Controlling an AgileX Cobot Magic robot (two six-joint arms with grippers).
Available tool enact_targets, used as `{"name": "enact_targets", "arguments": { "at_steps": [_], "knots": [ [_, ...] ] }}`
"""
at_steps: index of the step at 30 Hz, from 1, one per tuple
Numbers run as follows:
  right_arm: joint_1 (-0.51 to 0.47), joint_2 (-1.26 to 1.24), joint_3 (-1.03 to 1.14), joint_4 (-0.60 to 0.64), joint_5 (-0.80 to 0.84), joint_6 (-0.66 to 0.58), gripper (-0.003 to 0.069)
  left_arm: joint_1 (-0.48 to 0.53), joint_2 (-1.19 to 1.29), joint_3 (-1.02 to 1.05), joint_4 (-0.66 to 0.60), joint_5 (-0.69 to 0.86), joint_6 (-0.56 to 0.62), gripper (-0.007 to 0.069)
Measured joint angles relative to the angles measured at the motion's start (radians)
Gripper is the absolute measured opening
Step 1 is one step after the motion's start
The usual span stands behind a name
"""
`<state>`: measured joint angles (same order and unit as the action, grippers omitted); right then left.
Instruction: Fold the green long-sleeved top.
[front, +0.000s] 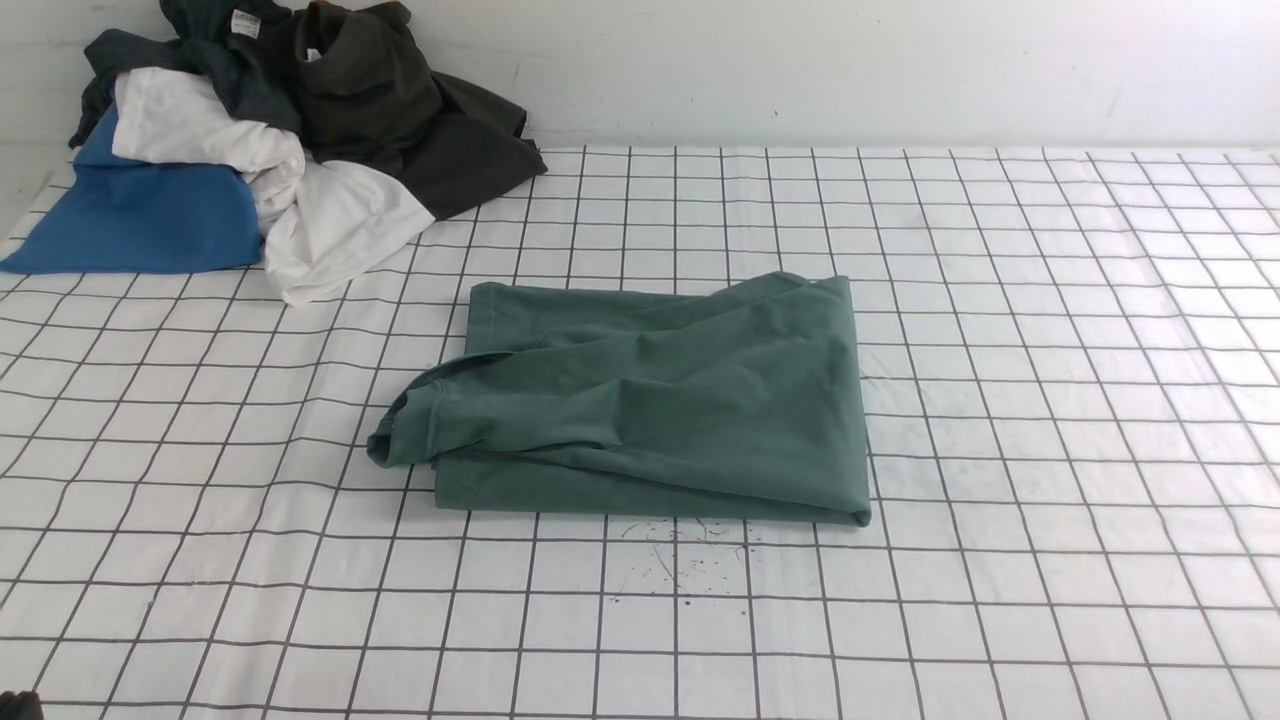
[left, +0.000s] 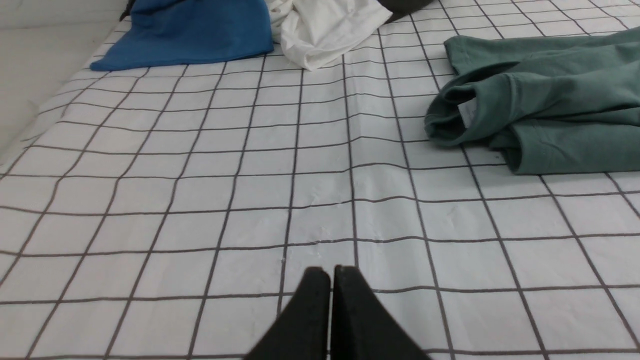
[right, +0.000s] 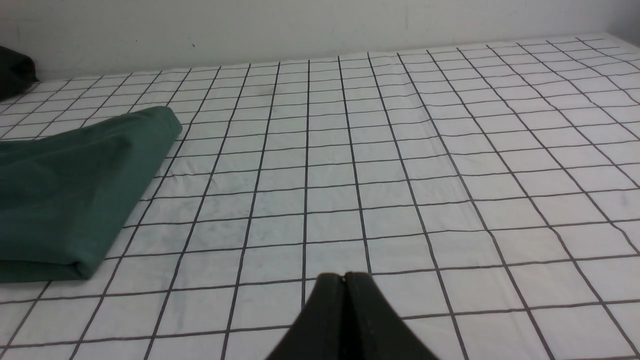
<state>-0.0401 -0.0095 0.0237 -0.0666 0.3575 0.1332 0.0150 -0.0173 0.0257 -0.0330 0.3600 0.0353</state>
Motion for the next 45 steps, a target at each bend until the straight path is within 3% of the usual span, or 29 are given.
{"name": "enact_targets", "arguments": {
  "at_steps": [4,45],
  "knots": [
    [0.000,0.000,0.000,0.000,0.000,0.000,-0.0015,0.034,0.000,0.000,0.000,0.000,0.000,-0.0007],
    [0.000,0.000,0.000,0.000,0.000,0.000,-0.0015,0.020,0.000,0.000,-0.006,0.000,0.000,-0.0007]
  ]
}}
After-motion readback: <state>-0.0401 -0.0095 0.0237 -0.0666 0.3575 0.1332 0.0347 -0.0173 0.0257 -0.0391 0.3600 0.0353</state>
